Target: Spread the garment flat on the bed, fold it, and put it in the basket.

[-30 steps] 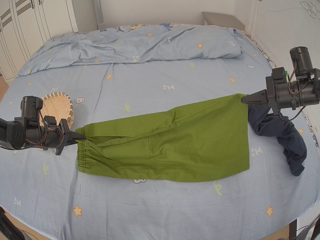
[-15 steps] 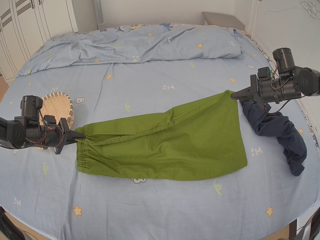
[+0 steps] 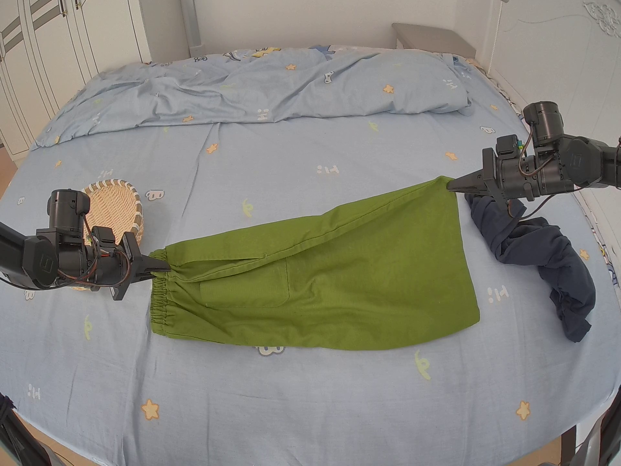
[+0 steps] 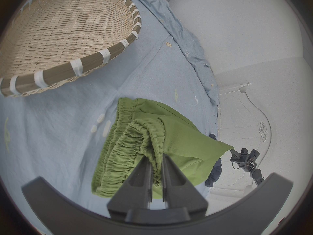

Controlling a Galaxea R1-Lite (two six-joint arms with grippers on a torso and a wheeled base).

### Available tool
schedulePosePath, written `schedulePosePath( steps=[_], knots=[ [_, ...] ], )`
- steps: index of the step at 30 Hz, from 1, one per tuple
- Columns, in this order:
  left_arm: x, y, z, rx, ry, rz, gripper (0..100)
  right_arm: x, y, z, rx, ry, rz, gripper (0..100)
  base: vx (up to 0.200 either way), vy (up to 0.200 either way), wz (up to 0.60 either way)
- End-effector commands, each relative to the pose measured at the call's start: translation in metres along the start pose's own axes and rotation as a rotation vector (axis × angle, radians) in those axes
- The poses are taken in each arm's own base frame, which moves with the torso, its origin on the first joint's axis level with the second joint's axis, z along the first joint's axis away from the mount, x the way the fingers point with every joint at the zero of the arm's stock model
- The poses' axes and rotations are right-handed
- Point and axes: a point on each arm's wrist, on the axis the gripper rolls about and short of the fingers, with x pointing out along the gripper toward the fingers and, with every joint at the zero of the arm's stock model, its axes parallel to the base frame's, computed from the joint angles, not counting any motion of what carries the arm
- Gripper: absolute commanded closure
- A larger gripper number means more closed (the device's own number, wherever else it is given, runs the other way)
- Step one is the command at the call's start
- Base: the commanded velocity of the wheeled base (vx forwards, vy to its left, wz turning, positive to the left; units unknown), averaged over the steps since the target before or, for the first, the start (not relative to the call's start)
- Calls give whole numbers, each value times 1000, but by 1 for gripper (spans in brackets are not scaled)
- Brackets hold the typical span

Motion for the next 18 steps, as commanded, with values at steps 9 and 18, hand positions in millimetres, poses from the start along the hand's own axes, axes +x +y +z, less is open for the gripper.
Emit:
schedulePosePath(
  steps=[9,18],
  knots=[
    [9,2,10,4,-43,-19,100,13,-20,2,21,8,-16,100,0,0,0],
    [11,3,10,-2,-40,-19,100,24,-26,-2,26,25,-16,100,0,0,0]
  ],
)
